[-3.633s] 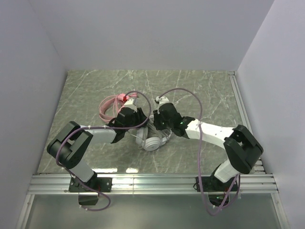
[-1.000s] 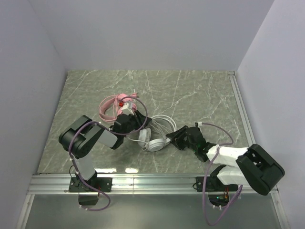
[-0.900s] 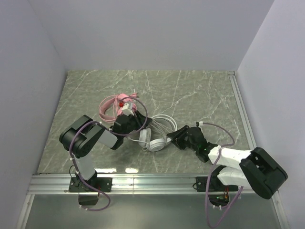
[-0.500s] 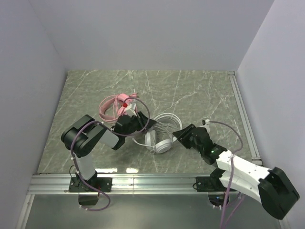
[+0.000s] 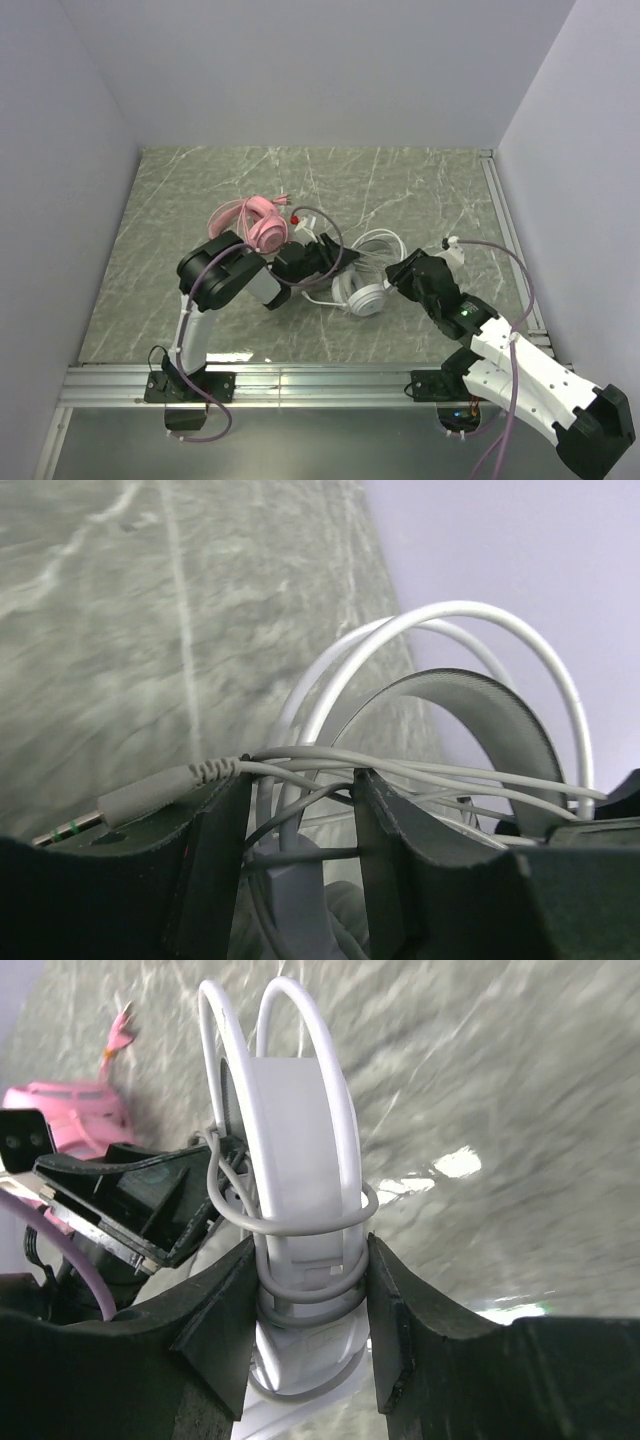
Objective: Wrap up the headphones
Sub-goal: Grab headphones with the right arm, then place the headphones on the table
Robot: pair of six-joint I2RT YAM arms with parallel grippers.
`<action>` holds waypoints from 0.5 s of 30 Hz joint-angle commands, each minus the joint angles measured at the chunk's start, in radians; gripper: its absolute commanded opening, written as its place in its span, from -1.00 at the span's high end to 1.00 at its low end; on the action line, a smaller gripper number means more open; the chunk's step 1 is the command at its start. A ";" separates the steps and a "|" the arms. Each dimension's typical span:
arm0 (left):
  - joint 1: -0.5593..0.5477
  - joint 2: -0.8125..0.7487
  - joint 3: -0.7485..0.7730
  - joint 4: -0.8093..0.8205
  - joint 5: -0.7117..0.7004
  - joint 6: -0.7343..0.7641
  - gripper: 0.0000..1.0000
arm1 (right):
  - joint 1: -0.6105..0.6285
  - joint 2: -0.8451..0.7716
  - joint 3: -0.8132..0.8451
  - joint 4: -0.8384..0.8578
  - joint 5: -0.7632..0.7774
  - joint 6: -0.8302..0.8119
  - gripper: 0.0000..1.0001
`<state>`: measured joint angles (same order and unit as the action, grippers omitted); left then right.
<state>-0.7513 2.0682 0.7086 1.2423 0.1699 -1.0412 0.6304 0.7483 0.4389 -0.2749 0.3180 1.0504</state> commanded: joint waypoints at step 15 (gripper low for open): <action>-0.152 0.127 0.276 -0.067 0.086 -0.026 0.00 | 0.006 -0.027 0.219 -0.070 0.059 -0.233 0.47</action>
<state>-0.8505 2.1952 0.9562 1.1423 0.1715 -1.0576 0.6273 0.7639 0.6212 -0.5041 0.4824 0.7788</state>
